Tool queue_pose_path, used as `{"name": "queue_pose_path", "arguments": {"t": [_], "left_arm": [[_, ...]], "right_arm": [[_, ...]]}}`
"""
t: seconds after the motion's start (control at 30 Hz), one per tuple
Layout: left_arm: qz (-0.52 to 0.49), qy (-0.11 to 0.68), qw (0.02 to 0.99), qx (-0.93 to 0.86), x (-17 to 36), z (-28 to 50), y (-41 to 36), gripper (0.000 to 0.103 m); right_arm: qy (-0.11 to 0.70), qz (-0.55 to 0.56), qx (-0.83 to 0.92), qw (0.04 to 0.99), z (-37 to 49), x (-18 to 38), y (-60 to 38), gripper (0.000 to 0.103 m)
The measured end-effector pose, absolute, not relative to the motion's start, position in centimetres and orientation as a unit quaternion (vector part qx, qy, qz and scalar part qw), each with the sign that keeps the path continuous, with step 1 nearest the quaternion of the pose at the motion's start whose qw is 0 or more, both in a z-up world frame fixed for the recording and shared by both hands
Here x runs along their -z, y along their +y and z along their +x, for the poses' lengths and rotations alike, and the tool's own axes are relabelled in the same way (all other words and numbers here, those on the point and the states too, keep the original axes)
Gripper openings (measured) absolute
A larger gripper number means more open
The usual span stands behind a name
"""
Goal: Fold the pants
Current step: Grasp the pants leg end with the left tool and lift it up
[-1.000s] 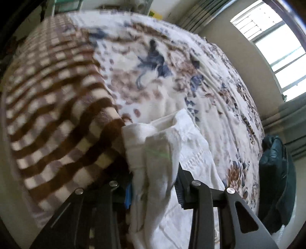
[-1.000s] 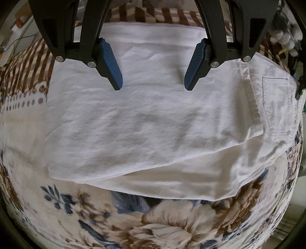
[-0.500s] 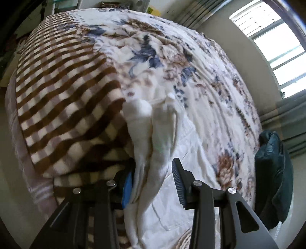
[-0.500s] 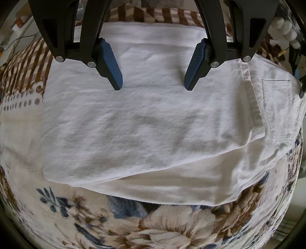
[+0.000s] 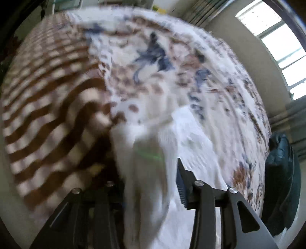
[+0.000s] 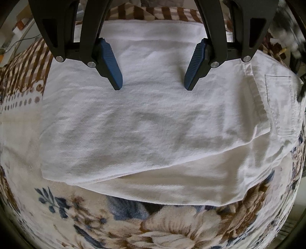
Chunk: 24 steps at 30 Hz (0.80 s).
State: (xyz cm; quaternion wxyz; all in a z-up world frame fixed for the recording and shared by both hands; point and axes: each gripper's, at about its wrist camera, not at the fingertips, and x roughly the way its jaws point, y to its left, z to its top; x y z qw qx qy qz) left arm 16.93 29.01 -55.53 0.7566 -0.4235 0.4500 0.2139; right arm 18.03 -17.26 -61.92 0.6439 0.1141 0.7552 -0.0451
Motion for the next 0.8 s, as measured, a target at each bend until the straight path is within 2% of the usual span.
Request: {"name": "queue_pose_path", "arguments": {"t": [0.1, 0.2, 0.3, 0.33, 0.4, 0.43, 0.57, 0.8], "left_arm": [[-0.446, 0.464, 0.736, -0.21, 57.8, 18.0, 30.1, 0.04], [-0.382, 0.475, 0.765, -0.21, 55.6, 18.2, 28.5, 0.026], [-0.331, 0.479, 0.784, -0.216, 53.1, 17.7, 26.7, 0.021], [-0.316, 0.481, 0.788, -0.218, 52.0, 17.5, 26.1, 0.021], [-0.297, 0.481, 0.794, -0.222, 50.3, 17.1, 25.3, 0.02], [-0.287, 0.48, 0.798, -0.226, 49.3, 16.7, 25.0, 0.02], [-0.281, 0.47, 0.802, -0.24, 46.7, 14.9, 24.5, 0.02], [-0.279, 0.467, 0.802, -0.247, 45.4, 14.0, 23.0, 0.019]], "right_arm": [[0.755, 0.109, 0.045, 0.645, 18.3, 62.1, -17.1, 0.07], [0.755, 0.095, 0.045, 0.647, 18.3, 62.2, -16.5, 0.07], [0.754, 0.081, 0.043, 0.65, 18.4, 62.1, -16.0, 0.07], [0.754, 0.081, 0.043, 0.65, 18.2, 62.2, -15.8, 0.071], [0.754, 0.087, 0.031, 0.651, 18.2, 62.2, -15.6, 0.085], [0.752, 0.089, 0.026, 0.653, 18.2, 62.1, -15.6, 0.088], [0.747, 0.088, 0.021, 0.659, 17.7, 61.5, -15.6, 0.089], [0.746, 0.107, 0.018, 0.657, 17.0, 61.6, -17.0, 0.089]]}}
